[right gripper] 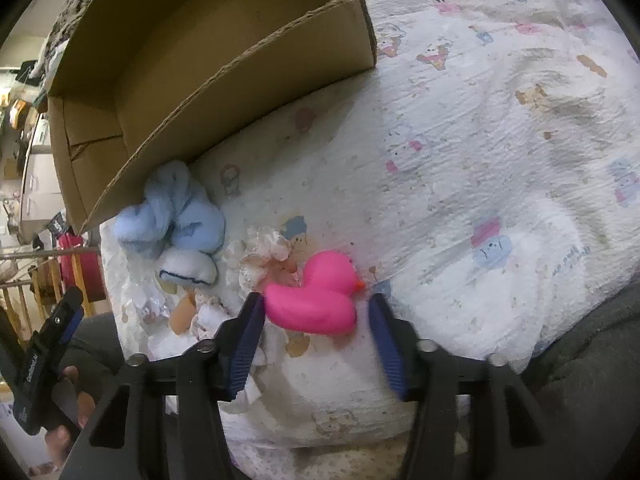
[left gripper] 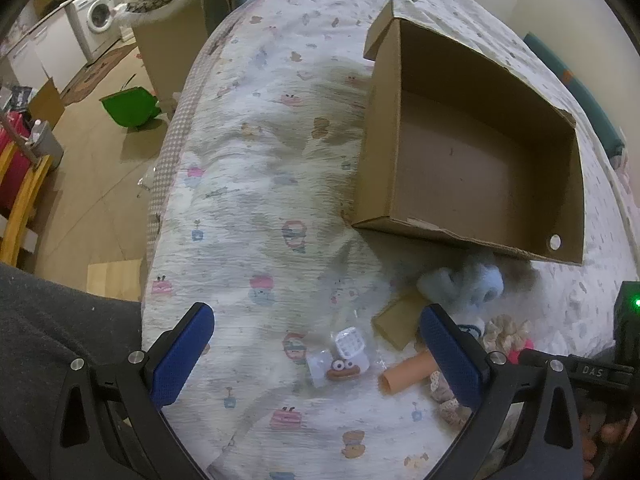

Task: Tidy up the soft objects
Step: 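Lift the pink duck with the right gripper while the left gripper grasps the clear plastic bag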

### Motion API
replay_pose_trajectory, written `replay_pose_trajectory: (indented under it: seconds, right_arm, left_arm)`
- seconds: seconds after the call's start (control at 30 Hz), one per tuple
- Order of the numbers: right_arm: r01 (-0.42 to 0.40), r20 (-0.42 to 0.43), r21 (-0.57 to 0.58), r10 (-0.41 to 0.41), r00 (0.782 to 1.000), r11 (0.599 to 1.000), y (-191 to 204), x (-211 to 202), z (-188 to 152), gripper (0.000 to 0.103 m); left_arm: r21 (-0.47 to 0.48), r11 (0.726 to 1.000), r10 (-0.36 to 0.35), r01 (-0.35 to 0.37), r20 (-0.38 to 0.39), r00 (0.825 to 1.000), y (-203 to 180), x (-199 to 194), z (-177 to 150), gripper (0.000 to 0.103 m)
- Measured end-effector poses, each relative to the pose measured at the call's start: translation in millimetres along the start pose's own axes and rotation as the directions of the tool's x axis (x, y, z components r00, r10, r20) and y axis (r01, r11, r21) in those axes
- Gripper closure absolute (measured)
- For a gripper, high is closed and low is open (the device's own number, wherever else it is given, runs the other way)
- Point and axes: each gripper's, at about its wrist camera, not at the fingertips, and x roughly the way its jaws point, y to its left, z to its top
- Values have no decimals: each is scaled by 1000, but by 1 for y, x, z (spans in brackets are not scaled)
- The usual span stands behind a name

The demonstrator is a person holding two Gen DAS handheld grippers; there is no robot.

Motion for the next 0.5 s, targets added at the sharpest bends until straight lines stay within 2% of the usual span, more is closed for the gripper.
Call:
replay_pose_trajectory:
  seconds: [0.17,0.23,0.4,0.5]
  right_arm:
    - [9,79,-48,-6,997,999,9,-26,-12,54]
    - [-36,141,-77,46,989,996,15,-40,-13,54]
    - [-120,251,-117,146,957,986,15,-58,-13,54]
    - [-166,272,-113,191,943,980,12,-58,-12,54]
  left_arm:
    - [-7,1000,0,0,2,1000,1,0,0,0]
    - [-21,1000,-9,9,-5,1000,3,2,1,1]
    - [-34,999,-39,37,-53,998,5,13,1,28]
    - [-24,998,-68,66,-130,989,-1,29,-3,31]
